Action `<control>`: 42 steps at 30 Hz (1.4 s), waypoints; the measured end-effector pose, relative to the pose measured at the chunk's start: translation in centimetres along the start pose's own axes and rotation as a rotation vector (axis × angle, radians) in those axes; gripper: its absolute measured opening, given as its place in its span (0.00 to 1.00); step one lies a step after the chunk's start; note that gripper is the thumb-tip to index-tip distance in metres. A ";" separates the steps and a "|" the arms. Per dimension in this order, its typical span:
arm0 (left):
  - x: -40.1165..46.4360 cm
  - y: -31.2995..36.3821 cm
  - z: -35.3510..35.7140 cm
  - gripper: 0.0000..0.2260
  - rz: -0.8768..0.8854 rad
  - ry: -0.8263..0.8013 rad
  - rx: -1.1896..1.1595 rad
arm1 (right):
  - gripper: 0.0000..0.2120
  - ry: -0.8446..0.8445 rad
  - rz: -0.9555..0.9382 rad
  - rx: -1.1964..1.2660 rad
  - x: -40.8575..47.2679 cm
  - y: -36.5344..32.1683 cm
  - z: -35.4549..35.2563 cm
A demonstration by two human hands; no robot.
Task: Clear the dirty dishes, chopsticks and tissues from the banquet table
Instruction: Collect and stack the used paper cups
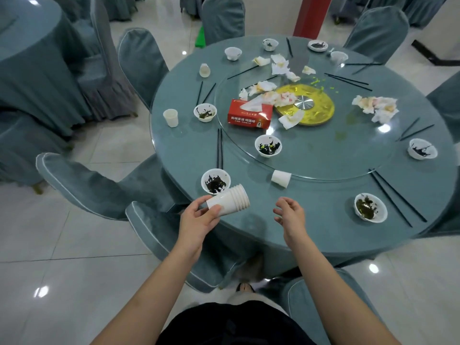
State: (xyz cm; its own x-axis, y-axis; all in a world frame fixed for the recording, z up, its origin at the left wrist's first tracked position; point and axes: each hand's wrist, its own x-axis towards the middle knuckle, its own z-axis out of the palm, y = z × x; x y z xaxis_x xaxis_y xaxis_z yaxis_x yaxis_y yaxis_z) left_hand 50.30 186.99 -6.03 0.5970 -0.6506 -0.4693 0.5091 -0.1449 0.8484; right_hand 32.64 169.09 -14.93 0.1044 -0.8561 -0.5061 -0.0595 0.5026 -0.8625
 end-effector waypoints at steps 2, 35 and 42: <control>1.3 -0.5 1.7 0.15 -0.016 0.019 -0.005 | 0.03 0.023 0.019 -0.010 2.8 -0.3 -0.7; 5.5 -1.1 6.6 0.16 -0.015 0.199 -0.014 | 0.05 -0.102 0.013 -0.087 14.7 -2.6 1.0; 3.0 -0.1 3.0 0.16 0.036 0.156 -0.056 | 0.10 -0.333 0.041 0.154 7.1 -5.3 3.3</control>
State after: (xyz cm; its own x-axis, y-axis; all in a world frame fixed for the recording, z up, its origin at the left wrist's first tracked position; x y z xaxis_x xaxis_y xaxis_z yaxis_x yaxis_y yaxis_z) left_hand 50.15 182.84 -6.77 0.7022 -0.5303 -0.4751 0.5169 -0.0792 0.8524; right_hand 37.01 160.75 -13.90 0.4235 -0.7616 -0.4905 0.0773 0.5699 -0.8181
